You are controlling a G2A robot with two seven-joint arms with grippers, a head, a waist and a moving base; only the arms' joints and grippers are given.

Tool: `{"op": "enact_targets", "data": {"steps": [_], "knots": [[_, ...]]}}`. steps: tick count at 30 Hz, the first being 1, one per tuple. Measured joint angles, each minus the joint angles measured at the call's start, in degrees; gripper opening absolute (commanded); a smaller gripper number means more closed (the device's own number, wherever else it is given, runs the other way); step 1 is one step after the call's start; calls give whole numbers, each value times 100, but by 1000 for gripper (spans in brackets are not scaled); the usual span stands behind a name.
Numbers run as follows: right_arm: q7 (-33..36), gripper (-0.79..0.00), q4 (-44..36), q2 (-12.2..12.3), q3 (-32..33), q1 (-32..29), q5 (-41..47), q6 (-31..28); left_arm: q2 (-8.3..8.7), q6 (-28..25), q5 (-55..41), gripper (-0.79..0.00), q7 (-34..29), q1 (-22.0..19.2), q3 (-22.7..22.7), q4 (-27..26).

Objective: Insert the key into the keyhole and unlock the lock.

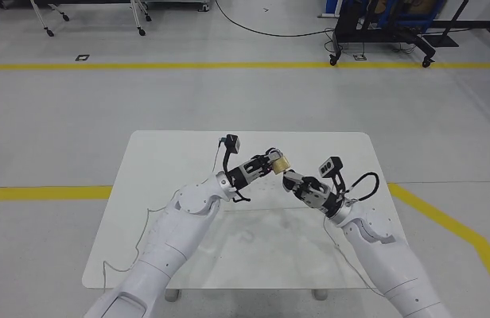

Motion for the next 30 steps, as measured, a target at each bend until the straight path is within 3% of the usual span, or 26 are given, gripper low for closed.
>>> {"op": "enact_targets", "data": {"steps": [22,30], "knots": [[1037,-785,347,-113,87,81,1785,1014,3,-372,356,-785,48,-70,30,74],[1107,-785,406,-159,130,85,2200,1218,8,-459,436,-785,57,-49,41,43]]}}
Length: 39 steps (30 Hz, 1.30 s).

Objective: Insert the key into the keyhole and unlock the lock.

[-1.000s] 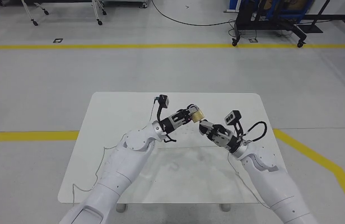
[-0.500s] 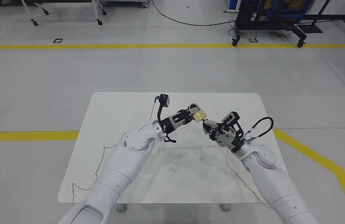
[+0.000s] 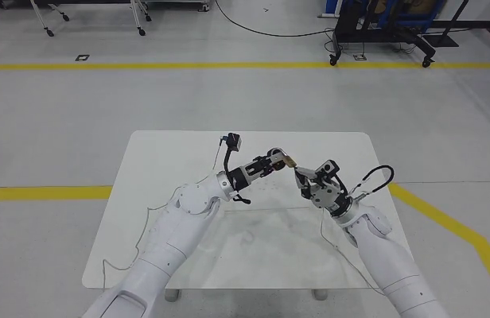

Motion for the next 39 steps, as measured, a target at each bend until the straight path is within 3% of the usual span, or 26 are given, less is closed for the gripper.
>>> {"op": "enact_targets", "data": {"steps": [4,5,6,10,28,36,37,38,39], "knots": [[-15,-785,31,-13,16,10,8,39,5,-14,1,-785,-12,5,-9,-7],[-18,-754,35,-16,19,12,4,44,5,-15,1,-785,-13,6,-10,-8],[-22,-619,40,-20,24,14,-6,45,7,-16,8,-785,-15,6,-11,-10],[-64,-456,40,-29,52,15,-113,-66,10,-20,22,-785,-19,7,-13,-16],[-70,-394,-69,-30,184,-25,-1008,-656,27,18,-80,-785,-38,-12,-82,0],[-182,-317,-179,-3,393,-130,-1206,-744,49,-4,-107,-785,-41,-10,-158,-8],[-196,-243,-195,4,424,-141,-1279,-781,52,3,-108,-785,-43,-9,-166,-8],[-213,-92,-212,16,462,-149,-1404,-844,55,18,-108,-785,-45,-9,-172,-6],[-259,0,-239,39,528,-160,-1681,-982,58,55,-102,-785,-45,-10,-178,0]]}}
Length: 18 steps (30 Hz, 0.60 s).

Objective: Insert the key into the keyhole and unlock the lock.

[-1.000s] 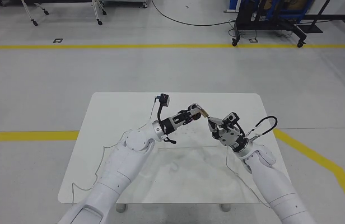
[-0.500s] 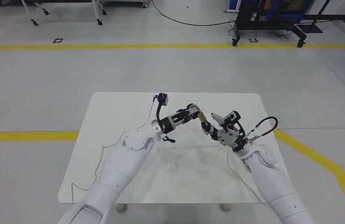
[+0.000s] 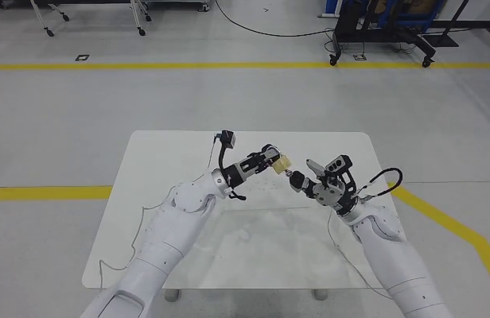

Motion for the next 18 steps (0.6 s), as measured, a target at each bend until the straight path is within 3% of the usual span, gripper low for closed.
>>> {"op": "enact_targets", "data": {"steps": [3,6,13,18], "knots": [[-239,0,-101,50,230,-90,-702,-517,7,213,69,-785,13,-28,2,54],[-427,0,-164,62,412,-187,-793,-911,10,634,292,-785,93,-114,50,171],[-416,0,-160,61,404,-182,-776,-876,56,1405,1553,-785,183,-402,289,403],[-416,0,-160,61,404,-182,-776,-877,97,1922,2832,-785,636,-523,491,502]]}}
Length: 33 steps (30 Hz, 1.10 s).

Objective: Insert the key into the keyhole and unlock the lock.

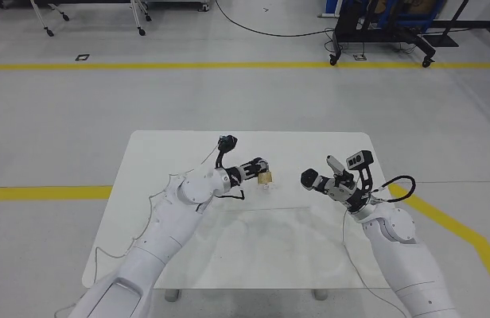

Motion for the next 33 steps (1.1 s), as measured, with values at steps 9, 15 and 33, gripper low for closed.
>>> {"op": "enact_targets", "data": {"steps": [9,15,33], "knots": [[0,0,0,0,0,0,0,0,3,250,374,0,-140,-1,90,-30],[0,0,0,0,0,0,0,0,106,166,47,0,-269,16,-333,-142],[-702,0,-417,7,672,253,732,-60,491,-790,1243,0,3125,1235,-1827,-1596]]}}
